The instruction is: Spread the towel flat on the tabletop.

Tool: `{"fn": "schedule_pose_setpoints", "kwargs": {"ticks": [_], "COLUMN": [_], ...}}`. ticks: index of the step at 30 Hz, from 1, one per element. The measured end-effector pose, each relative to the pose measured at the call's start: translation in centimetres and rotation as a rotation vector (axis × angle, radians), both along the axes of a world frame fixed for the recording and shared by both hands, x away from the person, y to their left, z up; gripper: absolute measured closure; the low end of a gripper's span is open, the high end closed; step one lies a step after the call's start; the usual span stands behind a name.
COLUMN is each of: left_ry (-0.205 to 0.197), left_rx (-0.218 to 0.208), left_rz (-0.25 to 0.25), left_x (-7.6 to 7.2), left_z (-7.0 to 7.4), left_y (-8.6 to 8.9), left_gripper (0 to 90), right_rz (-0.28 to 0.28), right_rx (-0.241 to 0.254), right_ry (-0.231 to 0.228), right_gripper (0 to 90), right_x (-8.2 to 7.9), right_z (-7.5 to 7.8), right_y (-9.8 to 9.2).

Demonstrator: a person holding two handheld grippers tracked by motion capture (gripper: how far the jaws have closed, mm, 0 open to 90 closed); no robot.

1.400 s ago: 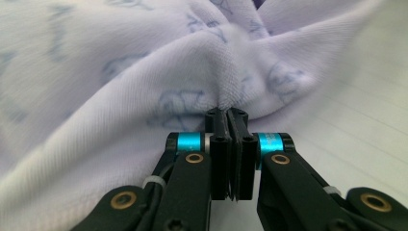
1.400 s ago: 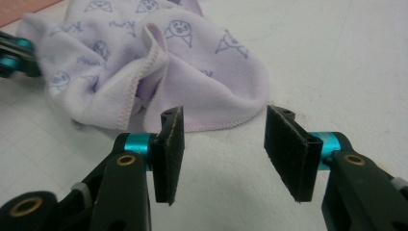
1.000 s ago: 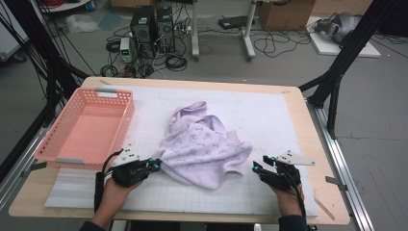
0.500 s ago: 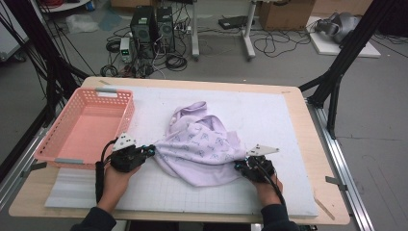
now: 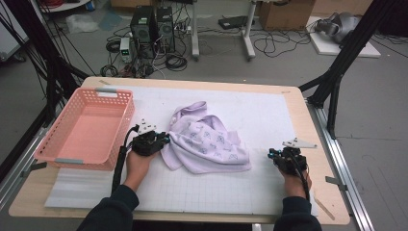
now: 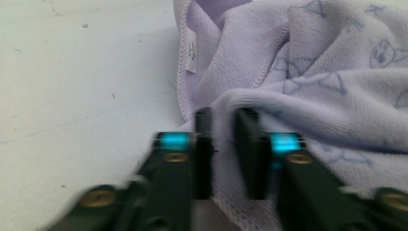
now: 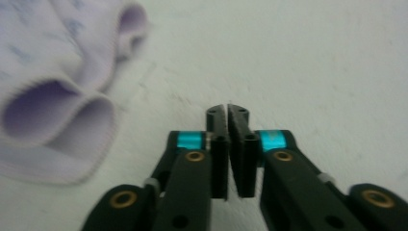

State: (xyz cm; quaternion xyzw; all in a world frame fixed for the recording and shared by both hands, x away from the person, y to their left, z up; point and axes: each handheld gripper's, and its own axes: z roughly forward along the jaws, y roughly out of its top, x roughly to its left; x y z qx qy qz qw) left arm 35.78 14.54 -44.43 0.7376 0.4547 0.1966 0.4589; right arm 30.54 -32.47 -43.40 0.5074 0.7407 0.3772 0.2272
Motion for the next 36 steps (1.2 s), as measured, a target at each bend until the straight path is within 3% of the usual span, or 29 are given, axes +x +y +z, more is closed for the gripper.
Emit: {"fn": "schedule_pose_setpoints", "kwargs": {"ticks": [2, 4, 6, 8, 10, 13, 18, 19, 20, 24, 26, 27, 28, 29, 30, 32, 36], "left_ry": [0.006, 0.012, 0.01, -0.019, -0.029, -0.006, 0.049, 0.071, 0.068, 0.031, 0.026, 0.036, 0.051, 0.061, 0.05, 0.043, 0.049], "left_rx": [-0.002, -0.005, 0.009, 0.017, -0.005, -0.021, 0.05, 0.099, 0.133, 0.18, 0.168, 0.159, 0.15, 0.146, 0.16, 0.123, 0.064], "left_rz": [0.001, -0.037, -0.075, -0.102, -0.119, -0.157, -0.195, -0.2, -0.204, -0.211, -0.265, -0.284, -0.286, -0.281, -0.263, -0.23, -0.19], "left_x": [-0.2, -0.8, -1.8, -3.3, -4.5, -5.5, -5.0, -4.9, -4.8, -5.1, -5.3, -5.3, -5.3, -5.2, -5.1, -4.8, -4.2], "left_z": [0.4, 0.8, 1.1, 1.2, 1.0, 0.6, -0.6, -0.7, -0.7, -0.7, -0.7, -0.6, -0.6, -0.4, -0.3, -0.1, 0.4], "left_y": [0.8, 1.5, 1.9, 2.3, 2.8, 2.9, 1.0, 0.6, 0.2, -0.7, -0.9, -0.9, -0.9, -0.9, -0.8, 0.0, 1.8], "left_gripper": [49.6, 44.2, 42.4, 42.2, 43.3, 44.3, 44.9, 44.7, 44.0, 45.7, 63.9, 73.8, 82.7, 85.6, 86.2, 86.6, 86.6], "right_rz": [0.037, 0.066, 0.09, 0.108, 0.11, 0.144, 0.194, 0.192, 0.187, 0.198, 0.215, 0.228, 0.234, 0.264, 0.293, 0.318, 0.172], "right_rx": [0.022, 0.011, 0.012, 0.013, 0.03, 0.091, 0.167, 0.16, 0.14, 0.03, -0.034, -0.036, 0.0, 0.007, 0.003, -0.075, -0.078], "right_ry": [-0.023, -0.03, -0.036, -0.047, -0.053, -0.08, -0.129, -0.129, -0.118, -0.021, 0.022, 0.047, 0.055, 0.066, 0.07, 0.045, -0.026], "right_gripper": [79.1, 75.0, 72.3, 70.8, 69.6, 64.6, 49.5, 48.3, 48.0, 44.7, 47.9, 52.7, 61.0, 73.3, 78.2, 81.7, 82.0], "right_x": [0.0, -0.1, -0.2, -0.3, -0.6, -1.0, -1.0, -0.8, -0.4, 1.5, 2.2, 2.4, 2.6, 2.8, 2.9, 3.0, 4.6], "right_z": [0.2, 0.2, 0.2, 0.2, 0.4, 0.7, 1.4, 1.4, 1.3, -0.1, -1.1, -1.5, -1.5, -1.4, -1.3, -0.8, -0.3], "right_y": [0.4, 1.0, 1.6, 1.9, 2.1, 2.2, 4.2, 4.7, 5.2, 7.5, 8.5, 8.7, 8.7, 8.6, 8.6, 8.9, 7.6]}}
